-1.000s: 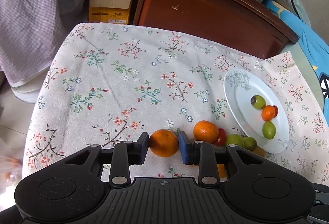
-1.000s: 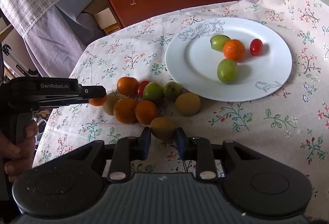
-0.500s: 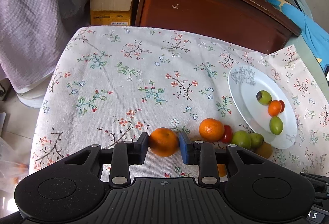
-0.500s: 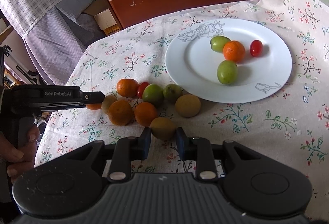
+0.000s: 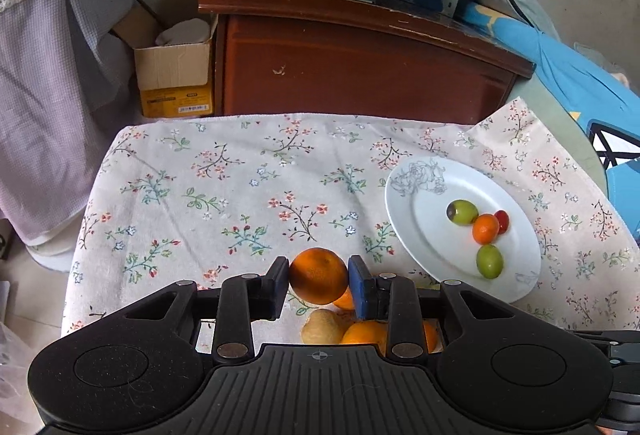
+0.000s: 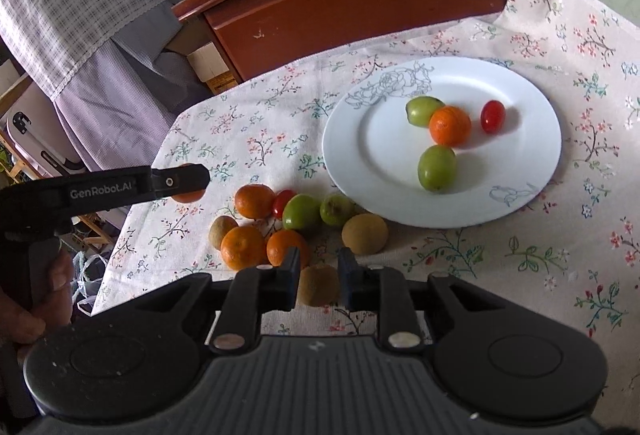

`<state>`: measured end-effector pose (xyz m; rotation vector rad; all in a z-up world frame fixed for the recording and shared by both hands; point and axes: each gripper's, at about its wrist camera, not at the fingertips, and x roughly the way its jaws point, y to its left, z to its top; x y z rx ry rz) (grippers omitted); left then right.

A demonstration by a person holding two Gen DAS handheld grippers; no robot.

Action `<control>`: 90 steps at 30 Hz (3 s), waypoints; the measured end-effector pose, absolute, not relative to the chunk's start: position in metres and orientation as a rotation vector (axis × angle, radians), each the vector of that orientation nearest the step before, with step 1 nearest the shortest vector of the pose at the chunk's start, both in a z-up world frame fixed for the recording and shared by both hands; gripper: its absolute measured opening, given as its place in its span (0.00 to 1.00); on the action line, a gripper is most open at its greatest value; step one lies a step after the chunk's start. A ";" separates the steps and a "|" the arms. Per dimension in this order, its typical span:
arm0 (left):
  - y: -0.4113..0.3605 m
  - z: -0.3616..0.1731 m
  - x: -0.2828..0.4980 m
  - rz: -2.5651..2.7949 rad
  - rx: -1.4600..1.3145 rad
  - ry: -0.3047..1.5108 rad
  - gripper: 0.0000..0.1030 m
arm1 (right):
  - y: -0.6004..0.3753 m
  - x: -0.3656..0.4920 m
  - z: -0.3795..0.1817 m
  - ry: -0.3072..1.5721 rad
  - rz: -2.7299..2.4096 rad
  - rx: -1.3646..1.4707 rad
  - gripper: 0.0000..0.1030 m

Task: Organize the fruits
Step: 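Carry mandarin and kiwi over the white plate and open both grippers, then withdraw both open grippers from the plate back toward the fruit row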

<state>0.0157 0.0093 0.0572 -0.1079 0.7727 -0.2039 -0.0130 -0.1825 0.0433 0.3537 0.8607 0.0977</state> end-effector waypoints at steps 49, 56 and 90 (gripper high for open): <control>-0.079 0.073 0.064 -0.480 -0.005 0.785 0.29 | -0.287 0.018 0.081 0.742 -0.141 0.521 0.25; -0.087 0.060 0.076 -0.490 0.008 0.823 0.29 | -0.296 0.025 0.066 0.787 -0.177 0.569 0.25; -0.038 0.103 0.050 -0.358 0.011 0.754 0.83 | -0.247 0.018 0.076 0.761 -0.078 0.346 0.41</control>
